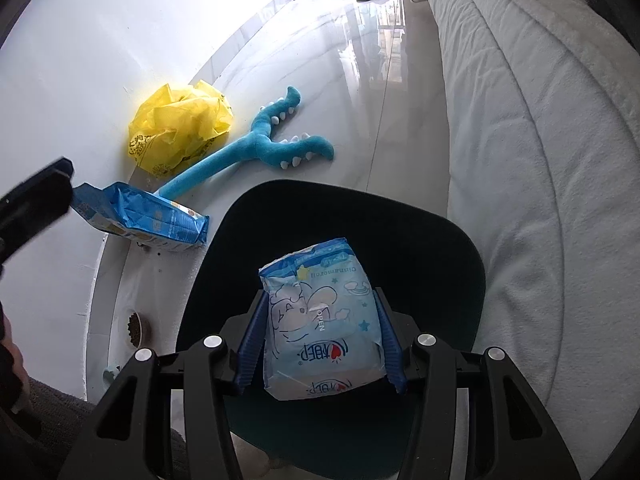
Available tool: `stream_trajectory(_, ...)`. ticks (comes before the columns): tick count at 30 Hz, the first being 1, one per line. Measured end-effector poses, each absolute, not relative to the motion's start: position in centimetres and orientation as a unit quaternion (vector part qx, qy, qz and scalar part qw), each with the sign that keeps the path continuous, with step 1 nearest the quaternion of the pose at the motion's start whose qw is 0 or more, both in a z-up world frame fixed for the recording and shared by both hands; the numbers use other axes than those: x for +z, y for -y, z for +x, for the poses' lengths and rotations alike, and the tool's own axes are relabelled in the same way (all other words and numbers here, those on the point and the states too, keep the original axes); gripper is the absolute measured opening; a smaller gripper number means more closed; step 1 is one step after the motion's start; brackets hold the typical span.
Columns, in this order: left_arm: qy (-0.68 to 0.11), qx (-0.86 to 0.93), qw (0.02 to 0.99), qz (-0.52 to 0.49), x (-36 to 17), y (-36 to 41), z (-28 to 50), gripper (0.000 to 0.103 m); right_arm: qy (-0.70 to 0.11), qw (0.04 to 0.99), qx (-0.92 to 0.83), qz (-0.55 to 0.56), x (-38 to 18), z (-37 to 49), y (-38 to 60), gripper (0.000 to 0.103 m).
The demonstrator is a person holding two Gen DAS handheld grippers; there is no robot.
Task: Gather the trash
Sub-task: 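Open both tools to drop the tape core and tissue pack into the bin, then move both tools back toward the black pack and white sock on the bed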
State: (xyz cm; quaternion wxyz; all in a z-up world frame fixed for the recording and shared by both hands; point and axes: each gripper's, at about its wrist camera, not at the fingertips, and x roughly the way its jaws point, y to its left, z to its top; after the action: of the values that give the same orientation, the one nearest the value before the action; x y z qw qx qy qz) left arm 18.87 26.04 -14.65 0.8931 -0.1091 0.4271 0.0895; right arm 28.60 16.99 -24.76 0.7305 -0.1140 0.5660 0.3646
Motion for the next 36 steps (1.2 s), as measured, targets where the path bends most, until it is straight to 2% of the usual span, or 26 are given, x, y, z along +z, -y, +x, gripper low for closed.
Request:
stream_trajectory(2, -0.418, 0.084, 0.899, -0.105, -13.9, -25.9, 18.9, 0.081, -0.569, 0.727, 0.364, -0.121, -25.3, 28.4, -17.1, 0.052)
stream_trajectory(5, -0.402, 0.079, 0.907, -0.095, -12.7, -25.5, 18.7, 0.090, -0.573, 0.723, 0.363, -0.130, -26.0, 28.2, -17.4, 0.052)
stream_trajectory(11, -0.349, 0.076, 0.929, -0.099, -9.8, -25.4, 18.1, 0.093, -0.573, 0.723, 0.362, -0.138, -26.4, 28.0, -17.5, 0.053)
stream_trajectory(16, -0.311, 0.079, 0.943, -0.092, -7.5, -24.8, 17.9, 0.094, -0.564, 0.731, 0.360, -0.131, -25.2, 27.7, -16.9, 0.067)
stream_trajectory(18, -0.302, 0.081, 0.946, -0.082, -6.8, -24.5, 17.8, 0.094, -0.558, 0.738, 0.360, -0.121, -24.3, 27.4, -16.4, 0.071)
stream_trajectory(26, -0.262, 0.061, 0.961, -0.059, -4.0, -22.1, 17.7, 0.095, -0.525, 0.750, 0.390, -0.105, -19.2, 25.0, -14.3, 0.074)
stream_trajectory(36, -0.237, 0.043, 0.968, -0.078, -2.0, -19.3, 18.9, 0.095, -0.466, 0.787, 0.397, -0.084, -12.8, 24.4, -8.9, 0.080)
